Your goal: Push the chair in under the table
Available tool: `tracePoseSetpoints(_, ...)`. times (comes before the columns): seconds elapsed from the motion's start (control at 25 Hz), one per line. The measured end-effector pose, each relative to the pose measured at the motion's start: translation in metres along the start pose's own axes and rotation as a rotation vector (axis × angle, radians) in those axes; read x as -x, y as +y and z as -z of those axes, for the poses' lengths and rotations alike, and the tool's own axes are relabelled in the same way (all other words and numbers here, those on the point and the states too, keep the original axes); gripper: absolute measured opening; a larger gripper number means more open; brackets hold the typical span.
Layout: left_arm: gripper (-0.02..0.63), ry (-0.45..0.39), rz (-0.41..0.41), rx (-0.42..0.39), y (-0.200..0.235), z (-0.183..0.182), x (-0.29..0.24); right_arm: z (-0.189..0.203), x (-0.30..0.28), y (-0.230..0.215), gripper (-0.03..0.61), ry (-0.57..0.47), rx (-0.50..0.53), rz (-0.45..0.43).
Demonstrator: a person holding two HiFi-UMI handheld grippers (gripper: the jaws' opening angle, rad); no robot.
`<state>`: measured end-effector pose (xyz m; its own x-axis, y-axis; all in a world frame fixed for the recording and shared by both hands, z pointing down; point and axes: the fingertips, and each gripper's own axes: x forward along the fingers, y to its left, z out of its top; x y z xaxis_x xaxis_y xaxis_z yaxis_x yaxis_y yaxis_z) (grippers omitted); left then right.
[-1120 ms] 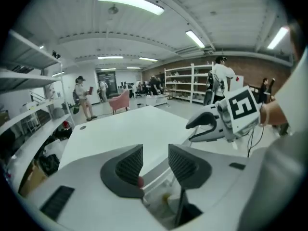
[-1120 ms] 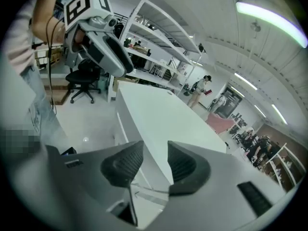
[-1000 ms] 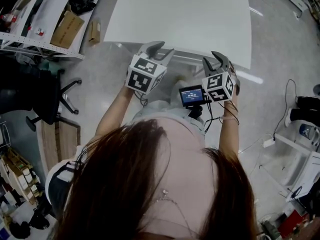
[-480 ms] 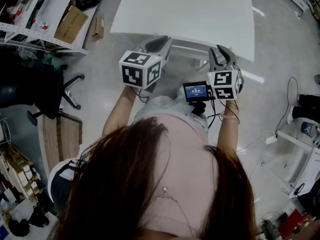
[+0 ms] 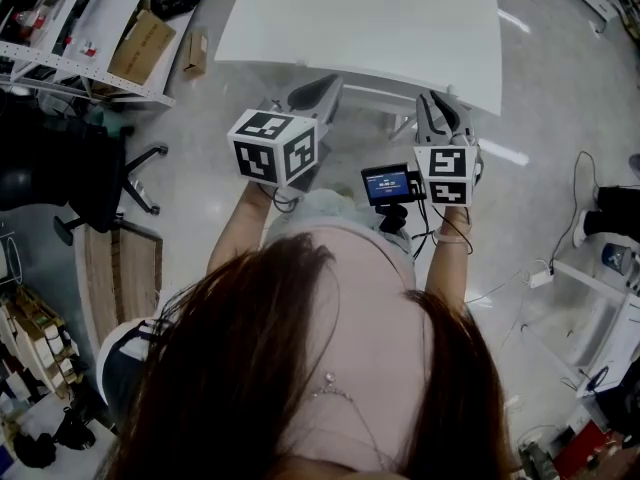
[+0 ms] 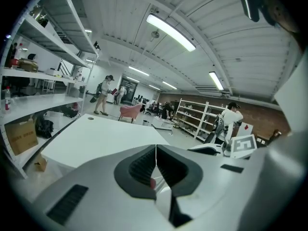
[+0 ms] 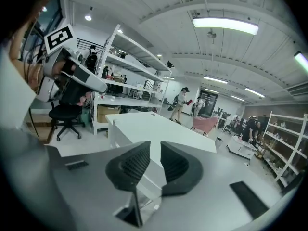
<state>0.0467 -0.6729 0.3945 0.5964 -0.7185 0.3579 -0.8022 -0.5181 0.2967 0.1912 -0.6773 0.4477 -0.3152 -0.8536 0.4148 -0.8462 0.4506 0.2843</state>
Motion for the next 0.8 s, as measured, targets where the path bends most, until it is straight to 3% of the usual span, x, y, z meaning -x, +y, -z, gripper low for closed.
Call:
tracePoseSetpoints(0.16, 0.008, -0.005, -0.021, -0.013, -0.022, 0.002, 0.004, 0.002, 0.022, -0.008, 0.072, -0.023, -0.024, -0.004)
tracePoseSetpoints(0.8, 0.008, -0.029, -0.053, 0.062, -0.108, 0.031, 0.05, 0.019, 0.122, -0.001, 0.046, -0.13, -0.132, -0.069)
